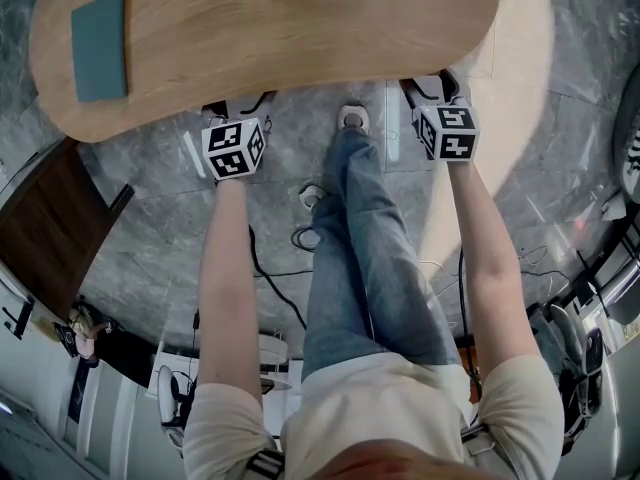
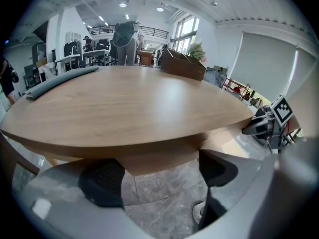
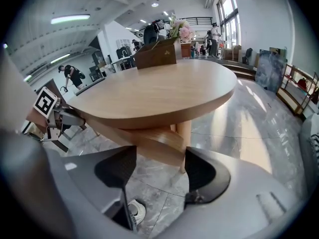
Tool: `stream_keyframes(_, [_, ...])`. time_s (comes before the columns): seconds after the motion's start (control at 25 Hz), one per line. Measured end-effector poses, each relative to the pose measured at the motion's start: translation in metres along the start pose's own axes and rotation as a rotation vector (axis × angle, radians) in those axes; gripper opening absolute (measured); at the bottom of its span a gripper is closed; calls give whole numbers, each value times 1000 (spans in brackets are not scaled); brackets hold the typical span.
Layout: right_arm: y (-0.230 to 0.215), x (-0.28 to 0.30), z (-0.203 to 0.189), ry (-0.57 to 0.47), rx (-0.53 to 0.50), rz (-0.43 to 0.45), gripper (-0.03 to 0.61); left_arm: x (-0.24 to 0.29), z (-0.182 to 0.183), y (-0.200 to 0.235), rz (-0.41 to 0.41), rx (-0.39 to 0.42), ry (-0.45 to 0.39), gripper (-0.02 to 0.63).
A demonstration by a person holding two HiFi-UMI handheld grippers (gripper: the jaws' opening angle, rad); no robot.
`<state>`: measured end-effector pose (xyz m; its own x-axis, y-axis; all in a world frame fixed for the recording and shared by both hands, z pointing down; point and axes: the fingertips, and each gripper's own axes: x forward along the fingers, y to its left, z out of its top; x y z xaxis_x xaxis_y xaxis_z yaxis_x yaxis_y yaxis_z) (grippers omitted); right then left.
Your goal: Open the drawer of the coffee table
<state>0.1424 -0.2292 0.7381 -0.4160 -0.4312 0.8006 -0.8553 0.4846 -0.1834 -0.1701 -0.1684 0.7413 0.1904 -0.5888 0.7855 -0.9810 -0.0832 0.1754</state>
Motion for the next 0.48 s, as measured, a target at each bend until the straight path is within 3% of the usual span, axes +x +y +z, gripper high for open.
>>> stream_keyframes(0.48, [4, -4, -6, -9, 9, -31, 304, -7, -8, -1, 2, -14, -24, 472])
